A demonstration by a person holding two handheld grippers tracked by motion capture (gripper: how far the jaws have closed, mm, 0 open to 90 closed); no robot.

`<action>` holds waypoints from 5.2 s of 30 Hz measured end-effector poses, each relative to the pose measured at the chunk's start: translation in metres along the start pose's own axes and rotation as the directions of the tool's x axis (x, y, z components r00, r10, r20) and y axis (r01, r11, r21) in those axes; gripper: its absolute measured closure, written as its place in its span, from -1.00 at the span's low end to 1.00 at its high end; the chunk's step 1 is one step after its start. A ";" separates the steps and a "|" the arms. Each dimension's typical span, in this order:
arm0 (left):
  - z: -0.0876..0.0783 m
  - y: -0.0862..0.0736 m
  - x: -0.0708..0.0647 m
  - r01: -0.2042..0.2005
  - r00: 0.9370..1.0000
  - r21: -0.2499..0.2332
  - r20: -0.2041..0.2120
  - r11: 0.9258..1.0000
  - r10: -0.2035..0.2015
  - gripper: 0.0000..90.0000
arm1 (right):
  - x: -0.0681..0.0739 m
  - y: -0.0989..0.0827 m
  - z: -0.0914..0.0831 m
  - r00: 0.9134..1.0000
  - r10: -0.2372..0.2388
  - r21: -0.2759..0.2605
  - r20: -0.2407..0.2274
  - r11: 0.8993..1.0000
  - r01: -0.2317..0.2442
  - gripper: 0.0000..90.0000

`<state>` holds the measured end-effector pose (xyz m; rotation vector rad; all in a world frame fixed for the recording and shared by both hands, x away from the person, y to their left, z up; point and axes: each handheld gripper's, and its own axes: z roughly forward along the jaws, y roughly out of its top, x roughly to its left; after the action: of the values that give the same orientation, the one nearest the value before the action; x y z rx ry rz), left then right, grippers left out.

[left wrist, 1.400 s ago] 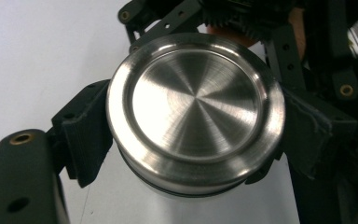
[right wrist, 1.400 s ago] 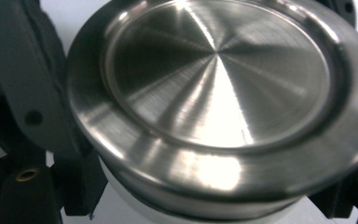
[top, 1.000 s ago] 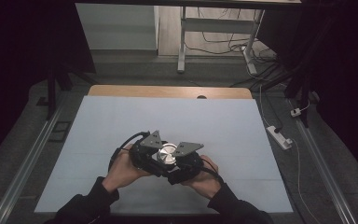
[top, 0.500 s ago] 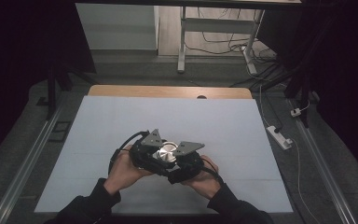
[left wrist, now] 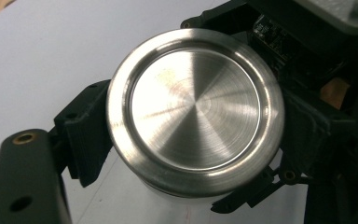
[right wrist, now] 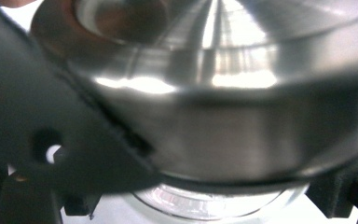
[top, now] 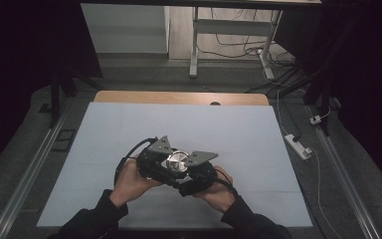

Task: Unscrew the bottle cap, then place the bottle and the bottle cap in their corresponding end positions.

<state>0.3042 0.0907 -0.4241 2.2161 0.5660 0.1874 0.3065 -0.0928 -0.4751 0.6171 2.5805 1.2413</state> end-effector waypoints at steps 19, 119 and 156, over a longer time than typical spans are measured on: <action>-0.014 0.001 0.002 -0.007 1.000 0.002 -0.017 1.000 0.007 -0.57 | -0.004 -0.002 -0.001 1.000 0.003 0.001 0.015 1.000 -0.003 -0.66; 0.050 -0.062 -0.015 0.018 0.999 0.004 0.029 1.000 -0.018 -0.58 | -0.077 0.024 0.037 0.982 0.071 -0.014 0.173 0.998 -0.069 -0.66; 0.085 -0.073 0.000 0.023 0.999 0.074 -0.051 0.997 -0.019 -0.58 | -0.101 0.032 0.076 0.973 0.081 -0.013 0.218 0.997 -0.080 -0.66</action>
<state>0.3069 0.0731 -0.5350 2.2821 0.6333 0.2147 0.4327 -0.0678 -0.4966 0.8161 2.3924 1.1321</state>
